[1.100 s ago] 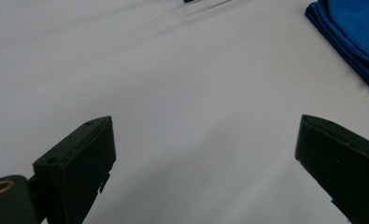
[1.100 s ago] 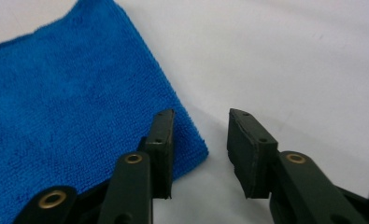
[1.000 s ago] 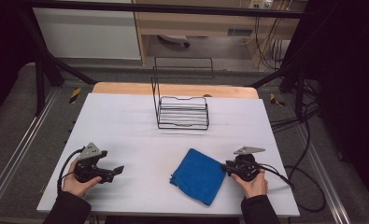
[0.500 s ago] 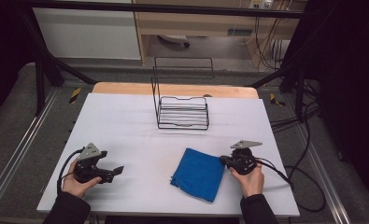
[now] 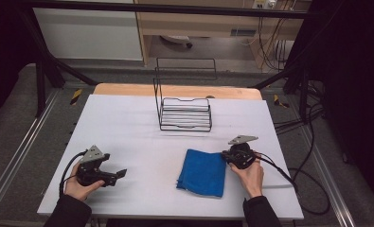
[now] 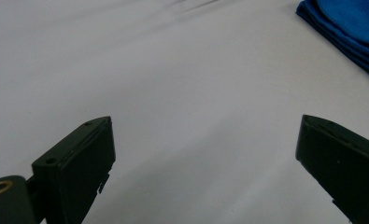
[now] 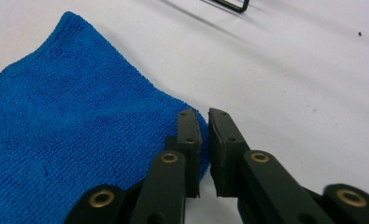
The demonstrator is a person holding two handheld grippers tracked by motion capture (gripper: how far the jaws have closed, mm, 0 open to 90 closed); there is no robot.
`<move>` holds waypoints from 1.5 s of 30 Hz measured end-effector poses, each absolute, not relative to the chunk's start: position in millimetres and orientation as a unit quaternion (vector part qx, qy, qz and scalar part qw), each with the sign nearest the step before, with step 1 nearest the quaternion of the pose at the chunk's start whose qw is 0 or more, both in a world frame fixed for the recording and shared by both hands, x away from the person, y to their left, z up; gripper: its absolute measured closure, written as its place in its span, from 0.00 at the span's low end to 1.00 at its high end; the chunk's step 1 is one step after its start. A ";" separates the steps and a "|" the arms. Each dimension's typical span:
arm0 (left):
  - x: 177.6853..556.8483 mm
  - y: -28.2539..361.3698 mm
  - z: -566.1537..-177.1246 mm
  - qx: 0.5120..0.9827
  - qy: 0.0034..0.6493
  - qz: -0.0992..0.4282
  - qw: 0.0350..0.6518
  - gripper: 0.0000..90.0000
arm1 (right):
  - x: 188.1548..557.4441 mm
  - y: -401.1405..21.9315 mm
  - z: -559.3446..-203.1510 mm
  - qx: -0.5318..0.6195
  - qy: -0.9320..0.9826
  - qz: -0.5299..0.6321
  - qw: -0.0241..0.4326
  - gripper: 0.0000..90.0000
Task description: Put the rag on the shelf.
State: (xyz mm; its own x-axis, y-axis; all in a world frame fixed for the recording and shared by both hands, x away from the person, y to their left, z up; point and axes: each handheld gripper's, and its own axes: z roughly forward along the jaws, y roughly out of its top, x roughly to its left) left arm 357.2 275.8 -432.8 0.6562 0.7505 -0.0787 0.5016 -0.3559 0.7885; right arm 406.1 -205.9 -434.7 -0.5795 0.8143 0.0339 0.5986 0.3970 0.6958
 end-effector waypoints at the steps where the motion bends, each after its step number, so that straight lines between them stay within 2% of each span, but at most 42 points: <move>1: 356.8 274.1 -431.8 0.809 0.388 0.149 0.415 0.05 | 405.7 -206.4 -435.0 0.428 0.818 0.349 0.159 0.86; 6: 358.0 257.0 -422.5 0.809 0.391 0.147 0.414 0.06 | 393.2 -214.0 -420.0 0.420 0.785 0.423 0.171 0.55; 7: 359.0 251.4 -419.9 0.809 0.390 0.144 0.416 0.06 | 393.2 -214.0 -420.0 0.420 0.785 0.423 0.171 0.55; 8: 360.1 245.2 -417.3 0.810 0.389 0.143 0.415 0.06 | 386.9 -217.2 -417.8 0.419 0.780 0.431 0.174 0.43; 9: 361.7 238.4 -414.7 0.813 0.385 0.141 0.414 0.06 | 386.9 -217.2 -417.8 0.419 0.780 0.431 0.174 0.43; 10: 363.5 230.9 -412.2 0.815 0.383 0.140 0.412 0.07 | 380.9 -221.3 -419.9 0.414 0.782 0.433 0.172 0.36; 14: 373.6 195.6 -404.8 0.821 0.371 0.136 0.412 0.09 | 371.7 -227.1 -425.8 0.417 0.785 0.429 0.162 0.29; 20: 399.7 132.7 -401.0 0.828 0.364 0.127 0.408 0.20 | 354.8 -229.6 -437.4 0.422 0.798 0.407 0.139 0.34; 22: 408.9 112.5 -404.3 0.830 0.364 0.118 0.406 0.31 | 347.8 -227.2 -441.7 0.417 0.808 0.396 0.129 0.41; 26: 426.3 80.1 -416.4 0.841 0.365 0.103 0.387 0.38 | 345.4 -226.0 -443.7 0.416 0.814 0.389 0.116 0.46; 27: 430.7 72.7 -420.4 0.845 0.365 0.106 0.377 0.44 | 344.8 -225.8 -443.6 0.418 0.813 0.389 0.112 0.48; 38: 446.1 44.9 -445.1 0.856 0.363 0.080 0.358 0.60 | 331.6 -221.9 -447.1 0.428 0.814 0.384 0.083 0.58; 39: 446.0 44.6 -444.9 0.857 0.361 0.075 0.360 0.66 | 328.9 -221.0 -447.1 0.423 0.818 0.381 0.081 0.60; 42: 444.0 42.2 -445.5 0.859 0.357 0.073 0.361 0.71 | 326.7 -218.8 -447.0 0.423 0.820 0.379 0.074 0.64; 43: 442.8 41.3 -445.6 0.859 0.355 0.068 0.363 0.79 | 326.6 -215.8 -447.9 0.418 0.824 0.376 0.072 0.67; 45: 440.2 38.9 -446.0 0.860 0.353 0.071 0.362 0.80 | 326.3 -214.0 -448.5 0.420 0.824 0.373 0.069 0.69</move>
State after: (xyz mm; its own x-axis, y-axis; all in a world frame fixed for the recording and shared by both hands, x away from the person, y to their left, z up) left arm 440.2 38.9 -446.0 0.7406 0.6585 -0.1339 0.5557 -0.4881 0.6730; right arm 326.3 -214.0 -448.5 -0.6376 0.7438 0.2005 0.6411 0.3681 0.6734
